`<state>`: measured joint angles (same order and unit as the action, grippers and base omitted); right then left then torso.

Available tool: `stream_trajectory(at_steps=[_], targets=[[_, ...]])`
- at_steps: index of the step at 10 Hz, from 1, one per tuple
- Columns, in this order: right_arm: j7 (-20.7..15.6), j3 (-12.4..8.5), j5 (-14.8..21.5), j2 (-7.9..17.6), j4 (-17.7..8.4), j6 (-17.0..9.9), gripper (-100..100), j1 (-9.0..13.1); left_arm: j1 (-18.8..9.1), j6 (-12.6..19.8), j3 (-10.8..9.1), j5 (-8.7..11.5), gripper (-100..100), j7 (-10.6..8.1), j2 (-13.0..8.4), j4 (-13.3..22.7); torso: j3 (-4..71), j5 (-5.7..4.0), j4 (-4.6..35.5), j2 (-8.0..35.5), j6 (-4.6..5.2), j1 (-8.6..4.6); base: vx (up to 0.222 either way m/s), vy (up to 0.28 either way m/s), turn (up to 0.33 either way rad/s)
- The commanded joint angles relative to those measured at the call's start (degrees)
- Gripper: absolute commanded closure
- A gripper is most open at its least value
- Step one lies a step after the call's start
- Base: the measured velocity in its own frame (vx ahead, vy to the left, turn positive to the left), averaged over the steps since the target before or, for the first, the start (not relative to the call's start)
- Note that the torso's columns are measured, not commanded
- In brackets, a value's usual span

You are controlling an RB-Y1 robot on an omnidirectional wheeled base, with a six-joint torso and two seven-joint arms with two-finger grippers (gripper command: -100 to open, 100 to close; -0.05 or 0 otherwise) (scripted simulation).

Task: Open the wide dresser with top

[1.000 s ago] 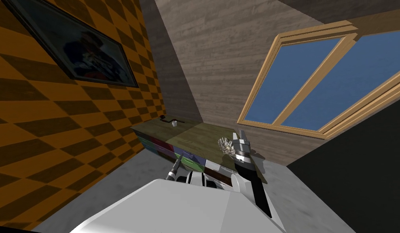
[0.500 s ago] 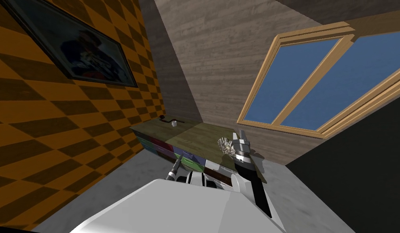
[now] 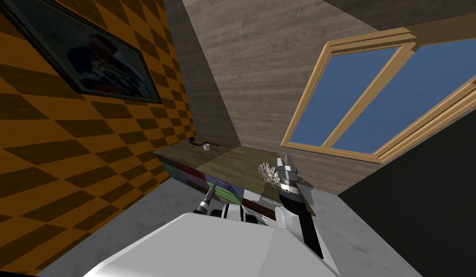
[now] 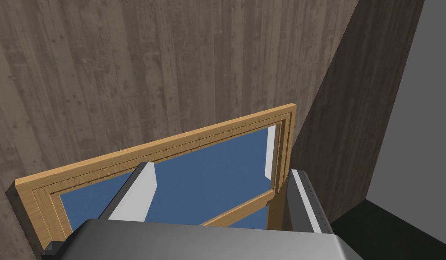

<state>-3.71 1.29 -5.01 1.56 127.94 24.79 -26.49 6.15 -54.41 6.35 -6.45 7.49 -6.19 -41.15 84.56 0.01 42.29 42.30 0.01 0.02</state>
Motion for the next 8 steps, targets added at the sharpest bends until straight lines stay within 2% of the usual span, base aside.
stream_trajectory(at_steps=[1, 2, 3, 5, 6, 7, 8], targets=[[0.00, 0.00, 0.00, 0.00, 0.00, 0.00, 0, 0.00, -2.46, 2.11, 0.24, 0.21, -100, -1.16, 0.07, 0.30, 0.00, -0.01, -0.01, 0.00, -0.01, -0.02, -0.010, -0.002, -0.027], [0.00, 0.00, 0.00, 0.00, 0.00, 0.00, 0, 0.00, -2.82, 2.73, 0.27, 0.26, -100, -1.39, 1.69, 0.36, 0.00, -0.01, -0.01, -0.01, -0.01, -0.04, -0.009, 0.000, -0.023], [0.00, 0.00, 0.00, 0.00, 0.00, 0.00, 0, 0.00, -3.12, 1.75, 0.11, 0.29, -100, -1.11, 1.03, 1.51, 0.01, -0.01, -0.01, -0.02, 0.00, -0.04, 0.000, 0.000, 0.000], [0.00, -0.01, 0.00, 0.00, 0.00, 0.00, 0, -0.01, -5.01, 3.58, 0.23, 0.00, -100, 1.13, 3.96, 2.01, 0.06, 0.02, -0.03, -0.11, -0.02, 0.08, 0.037, 0.050, 0.048], [0.00, -0.01, 0.00, 0.01, 0.00, 0.00, 0, -0.01, -4.69, 2.64, 0.16, 0.10, -100, 0.48, 3.27, 2.42, 0.08, 0.04, -0.04, -0.13, -0.01, 0.13, 0.008, 0.022, -0.039], [0.00, 0.00, 0.00, 0.00, 0.00, 0.00, 0, -0.01, -3.54, 1.94, 0.11, 0.28, 100, -0.82, 1.55, 1.82, -0.01, -0.01, -0.01, 0.03, -0.02, -0.05, -0.025, -0.024, -0.029], [0.00, 0.00, 0.00, 0.00, 0.00, 0.00, 0, 0.00, -4.15, 2.15, 0.09, 0.22, 100, 0.07, 2.40, 2.61, -0.09, -0.08, 0.06, 0.17, -0.01, -0.21, -0.017, -0.013, 0.001]])
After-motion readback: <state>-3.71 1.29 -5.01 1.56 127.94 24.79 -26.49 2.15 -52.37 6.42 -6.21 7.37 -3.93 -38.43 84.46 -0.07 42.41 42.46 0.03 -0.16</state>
